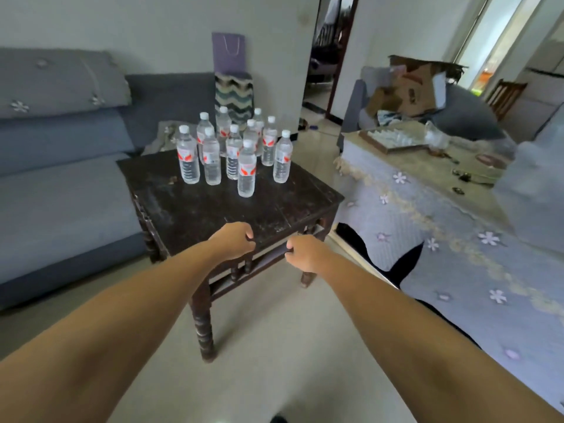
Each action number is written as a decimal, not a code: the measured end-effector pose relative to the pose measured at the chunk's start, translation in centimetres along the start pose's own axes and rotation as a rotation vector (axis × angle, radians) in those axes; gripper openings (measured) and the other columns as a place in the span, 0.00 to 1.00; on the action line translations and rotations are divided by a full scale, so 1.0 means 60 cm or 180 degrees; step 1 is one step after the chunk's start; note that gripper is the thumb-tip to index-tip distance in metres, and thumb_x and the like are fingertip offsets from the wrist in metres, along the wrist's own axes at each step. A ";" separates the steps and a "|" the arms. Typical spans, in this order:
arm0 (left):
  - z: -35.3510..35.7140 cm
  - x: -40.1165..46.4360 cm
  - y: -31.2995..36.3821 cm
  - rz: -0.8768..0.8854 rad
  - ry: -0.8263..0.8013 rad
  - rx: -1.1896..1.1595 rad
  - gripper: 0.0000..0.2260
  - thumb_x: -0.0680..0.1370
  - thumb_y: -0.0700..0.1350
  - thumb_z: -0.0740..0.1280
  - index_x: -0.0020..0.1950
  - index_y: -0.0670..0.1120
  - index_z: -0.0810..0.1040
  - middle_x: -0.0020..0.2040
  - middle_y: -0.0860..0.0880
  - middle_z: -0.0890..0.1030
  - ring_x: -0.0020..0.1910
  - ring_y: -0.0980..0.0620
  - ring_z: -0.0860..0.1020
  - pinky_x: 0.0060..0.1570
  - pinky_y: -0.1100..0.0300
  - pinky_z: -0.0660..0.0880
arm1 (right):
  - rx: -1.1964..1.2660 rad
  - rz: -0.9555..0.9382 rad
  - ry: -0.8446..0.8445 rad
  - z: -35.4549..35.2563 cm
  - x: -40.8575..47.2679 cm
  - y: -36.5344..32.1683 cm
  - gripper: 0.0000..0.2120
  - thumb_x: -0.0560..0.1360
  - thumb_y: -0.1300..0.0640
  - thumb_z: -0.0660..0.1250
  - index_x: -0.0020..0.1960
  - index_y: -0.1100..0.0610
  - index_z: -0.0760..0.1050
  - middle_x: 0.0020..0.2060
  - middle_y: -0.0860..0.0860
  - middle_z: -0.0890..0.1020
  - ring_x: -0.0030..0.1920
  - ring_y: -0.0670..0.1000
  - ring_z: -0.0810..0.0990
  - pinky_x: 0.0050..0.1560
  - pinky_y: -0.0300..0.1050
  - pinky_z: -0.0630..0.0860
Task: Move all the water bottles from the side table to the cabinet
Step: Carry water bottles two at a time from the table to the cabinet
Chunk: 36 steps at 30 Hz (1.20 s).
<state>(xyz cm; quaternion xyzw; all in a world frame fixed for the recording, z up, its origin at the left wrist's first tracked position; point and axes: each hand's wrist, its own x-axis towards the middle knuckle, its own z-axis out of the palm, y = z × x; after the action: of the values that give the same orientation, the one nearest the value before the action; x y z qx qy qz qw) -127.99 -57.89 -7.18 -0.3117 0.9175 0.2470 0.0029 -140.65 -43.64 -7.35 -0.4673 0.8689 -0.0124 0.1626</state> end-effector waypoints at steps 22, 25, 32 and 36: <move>-0.026 0.583 -0.113 -0.1442 0.0377 -0.1379 0.33 0.72 0.49 0.71 0.72 0.41 0.60 0.67 0.38 0.71 0.65 0.38 0.72 0.63 0.45 0.71 | 0.0625 0.0365 -0.0261 -0.109 0.612 0.155 0.16 0.78 0.49 0.62 0.63 0.56 0.74 0.59 0.55 0.79 0.57 0.57 0.79 0.56 0.49 0.76; -0.009 0.620 -0.127 -0.1654 0.0471 -0.1689 0.43 0.70 0.50 0.75 0.76 0.44 0.53 0.73 0.39 0.64 0.71 0.39 0.65 0.69 0.42 0.66 | 0.1090 0.0710 -0.0073 -0.103 0.674 0.173 0.22 0.77 0.48 0.64 0.68 0.56 0.70 0.62 0.54 0.78 0.61 0.57 0.78 0.59 0.49 0.75; 0.048 0.692 -0.155 -0.1155 0.1391 -0.2734 0.34 0.65 0.43 0.78 0.65 0.54 0.64 0.62 0.56 0.74 0.61 0.55 0.74 0.64 0.54 0.71 | 0.2331 0.1032 0.0599 -0.066 0.827 0.203 0.46 0.71 0.49 0.74 0.79 0.57 0.50 0.74 0.61 0.61 0.73 0.61 0.65 0.68 0.57 0.68; 0.074 0.724 -0.153 -0.1384 0.1656 -0.2783 0.38 0.64 0.46 0.79 0.67 0.56 0.62 0.59 0.57 0.75 0.56 0.57 0.75 0.55 0.63 0.69 | 0.3186 0.0677 0.1109 -0.048 0.893 0.207 0.48 0.66 0.57 0.79 0.77 0.58 0.54 0.72 0.57 0.65 0.72 0.55 0.67 0.69 0.49 0.66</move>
<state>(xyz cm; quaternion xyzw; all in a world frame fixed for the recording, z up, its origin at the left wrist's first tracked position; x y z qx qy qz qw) -158.39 -86.91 -22.13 -0.5169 0.6144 0.5135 -0.3026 -178.89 -80.77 -21.29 -0.2332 0.8134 -0.4857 0.2192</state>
